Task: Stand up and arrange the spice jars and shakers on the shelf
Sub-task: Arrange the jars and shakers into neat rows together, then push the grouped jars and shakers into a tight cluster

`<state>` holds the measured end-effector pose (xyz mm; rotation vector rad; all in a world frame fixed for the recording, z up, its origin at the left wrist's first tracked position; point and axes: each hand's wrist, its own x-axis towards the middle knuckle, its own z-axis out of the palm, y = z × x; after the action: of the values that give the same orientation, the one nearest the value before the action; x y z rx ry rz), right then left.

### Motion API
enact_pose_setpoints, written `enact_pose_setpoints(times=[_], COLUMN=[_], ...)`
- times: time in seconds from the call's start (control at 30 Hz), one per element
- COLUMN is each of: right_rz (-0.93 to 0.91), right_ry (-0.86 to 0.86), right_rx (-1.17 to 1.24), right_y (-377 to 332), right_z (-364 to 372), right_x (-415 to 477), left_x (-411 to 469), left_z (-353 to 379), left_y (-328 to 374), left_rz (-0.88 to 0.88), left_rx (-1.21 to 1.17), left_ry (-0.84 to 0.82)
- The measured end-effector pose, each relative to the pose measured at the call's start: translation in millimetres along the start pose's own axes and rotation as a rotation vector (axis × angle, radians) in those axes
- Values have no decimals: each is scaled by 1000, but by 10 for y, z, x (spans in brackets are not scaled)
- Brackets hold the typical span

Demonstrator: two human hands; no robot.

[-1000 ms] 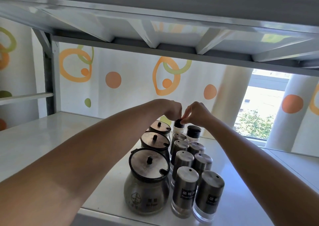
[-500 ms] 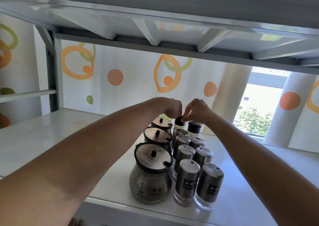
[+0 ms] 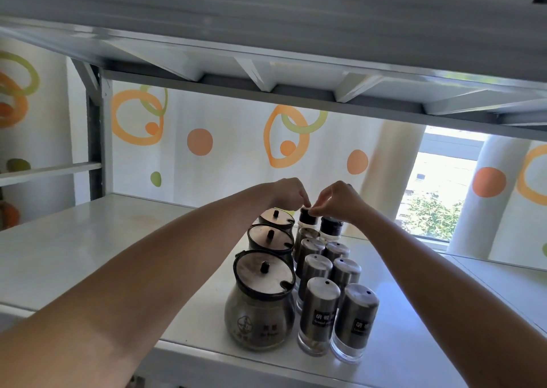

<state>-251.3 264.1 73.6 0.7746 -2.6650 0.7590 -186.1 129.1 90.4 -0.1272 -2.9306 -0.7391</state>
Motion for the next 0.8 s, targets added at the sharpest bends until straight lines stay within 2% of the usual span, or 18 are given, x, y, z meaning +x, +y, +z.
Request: enact_pose_setpoints(times=[0.17, 0.3, 0.4, 0.47, 0.5, 0.67, 0.8], right_rz=[-32, 5, 128, 217, 259, 364, 294], right_ry=[4, 79, 277, 342, 348, 232, 153], right_rx=[99, 225, 643, 958, 1041, 1108, 1137], right_y=[25, 78, 143, 259, 335, 664, 565], right_z=[-7, 15, 41, 106, 171, 505, 524], right_x=[-61, -111, -230, -415, -529, -871, -864], left_x=[-6, -89, -230, -299, -330, -274, -262], left_z=[0, 91, 309, 499, 572, 737, 791], left_y=[-261, -639, -936, -1067, -1099, -1121, -1040], left_rz=[42, -27, -136, -192, -216, -229, -248], left_rx=[-395, -750, -968, -1099, -1135, -1261, -1350], left_ry=[311, 516, 460, 397, 394, 433, 394])
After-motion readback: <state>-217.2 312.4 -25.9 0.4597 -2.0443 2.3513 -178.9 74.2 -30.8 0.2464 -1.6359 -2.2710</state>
